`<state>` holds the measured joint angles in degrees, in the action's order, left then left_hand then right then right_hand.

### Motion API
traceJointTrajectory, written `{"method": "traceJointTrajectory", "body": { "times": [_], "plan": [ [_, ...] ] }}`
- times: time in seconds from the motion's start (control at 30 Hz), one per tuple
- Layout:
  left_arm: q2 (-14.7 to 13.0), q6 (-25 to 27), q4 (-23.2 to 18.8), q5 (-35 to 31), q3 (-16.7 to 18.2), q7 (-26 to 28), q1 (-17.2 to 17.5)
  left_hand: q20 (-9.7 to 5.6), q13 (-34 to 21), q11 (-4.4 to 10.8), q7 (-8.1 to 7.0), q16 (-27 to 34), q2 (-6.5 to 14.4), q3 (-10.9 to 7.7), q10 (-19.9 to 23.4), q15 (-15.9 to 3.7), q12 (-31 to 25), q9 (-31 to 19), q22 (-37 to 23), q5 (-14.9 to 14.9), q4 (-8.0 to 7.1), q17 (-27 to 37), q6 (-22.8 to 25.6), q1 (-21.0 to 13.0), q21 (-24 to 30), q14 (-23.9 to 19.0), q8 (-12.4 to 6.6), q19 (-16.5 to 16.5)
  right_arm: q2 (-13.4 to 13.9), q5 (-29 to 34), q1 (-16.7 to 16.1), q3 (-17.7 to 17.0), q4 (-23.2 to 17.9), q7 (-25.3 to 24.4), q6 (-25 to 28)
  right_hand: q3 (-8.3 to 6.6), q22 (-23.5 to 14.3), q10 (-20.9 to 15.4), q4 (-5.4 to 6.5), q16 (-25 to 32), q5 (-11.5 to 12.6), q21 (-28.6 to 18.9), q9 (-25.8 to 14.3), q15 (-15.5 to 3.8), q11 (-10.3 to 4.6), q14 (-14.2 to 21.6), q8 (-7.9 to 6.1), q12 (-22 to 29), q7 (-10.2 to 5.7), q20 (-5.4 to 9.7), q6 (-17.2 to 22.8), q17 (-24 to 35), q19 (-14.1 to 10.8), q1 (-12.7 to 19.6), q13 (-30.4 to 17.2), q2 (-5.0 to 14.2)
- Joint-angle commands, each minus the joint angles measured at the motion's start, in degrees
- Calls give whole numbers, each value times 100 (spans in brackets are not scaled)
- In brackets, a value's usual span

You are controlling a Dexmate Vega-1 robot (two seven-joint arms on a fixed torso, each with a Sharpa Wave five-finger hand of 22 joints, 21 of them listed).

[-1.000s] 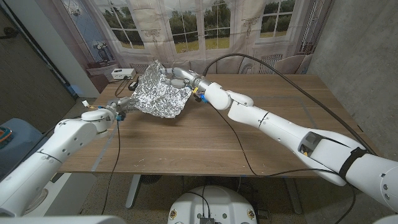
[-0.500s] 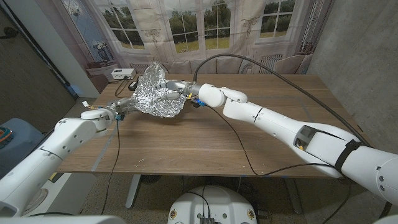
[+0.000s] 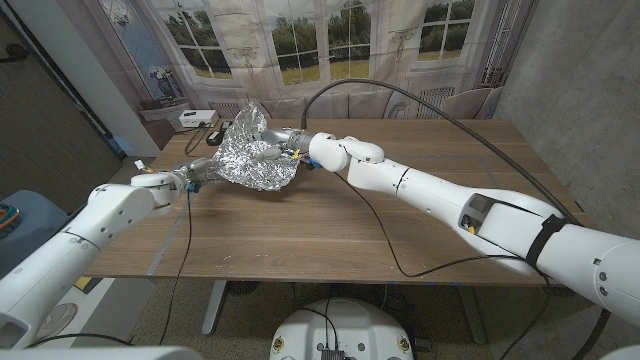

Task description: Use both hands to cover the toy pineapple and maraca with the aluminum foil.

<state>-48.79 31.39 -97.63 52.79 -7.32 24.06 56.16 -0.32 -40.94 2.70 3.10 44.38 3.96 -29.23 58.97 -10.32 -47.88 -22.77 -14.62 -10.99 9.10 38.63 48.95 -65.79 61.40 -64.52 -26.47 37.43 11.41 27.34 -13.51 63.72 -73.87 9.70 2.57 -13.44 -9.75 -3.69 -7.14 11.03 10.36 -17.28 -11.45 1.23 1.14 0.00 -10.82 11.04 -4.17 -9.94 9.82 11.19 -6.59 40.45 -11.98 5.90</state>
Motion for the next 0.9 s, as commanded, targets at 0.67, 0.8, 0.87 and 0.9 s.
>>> {"method": "traceJointTrajectory", "body": {
  "times": [0.67, 0.8, 0.87, 0.9],
  "plan": [
    [66, 122, 367, 203, -220, -118, -338, 30, -141, -236, 690, 2, 210, -178, 15, 100, 17, -455, 90, -22, 81, 134, 729, -438, 316, -131, 83, -120, -2211, 216, 1451, 1120, 4117, -243, -419, 90, -25, 453, -15, 19, -9, 356, 6, 174, 15, -288, 42, -27, -263, -236, -458, -1, 326, -137, -6, -61],
    [69, 134, 404, 182, -266, -137, -404, 39, -146, -247, 726, -17, 198, -176, 21, 127, 33, -472, 111, -23, 70, 124, 743, -427, 371, -154, 109, -138, -2835, -4, 1660, 1366, 5288, -419, -340, 123, -30, 468, 6, 31, -7, 367, 5, 159, 15, -288, 33, -15, -356, -233, -485, 4, 301, -195, -7, -85],
    [80, 151, 423, 181, -283, -127, -434, 44, -130, -250, 719, -24, 195, -177, 31, 128, 48, -478, 120, -23, 66, 128, 744, -421, 392, -156, 123, -151, -2741, -244, 1661, 1629, 5033, -391, 48, 132, -32, 482, 10, 35, -5, 372, 5, 158, 1, -288, 37, -15, -395, -233, -511, 5, 294, -210, -7, -92],
    [90, 158, 443, 179, -297, -127, -454, 44, -132, -236, 710, -33, 194, -176, 34, 147, 51, -485, 125, -23, 61, 131, 744, -413, 405, -142, 127, -150, -2709, -375, 1665, 1747, 4946, -405, 210, 135, -32, 485, 11, 38, -4, 374, 5, 155, -5, -284, 39, -13, -400, -233, -522, 5, 290, -215, -7, -94]
  ]
}}
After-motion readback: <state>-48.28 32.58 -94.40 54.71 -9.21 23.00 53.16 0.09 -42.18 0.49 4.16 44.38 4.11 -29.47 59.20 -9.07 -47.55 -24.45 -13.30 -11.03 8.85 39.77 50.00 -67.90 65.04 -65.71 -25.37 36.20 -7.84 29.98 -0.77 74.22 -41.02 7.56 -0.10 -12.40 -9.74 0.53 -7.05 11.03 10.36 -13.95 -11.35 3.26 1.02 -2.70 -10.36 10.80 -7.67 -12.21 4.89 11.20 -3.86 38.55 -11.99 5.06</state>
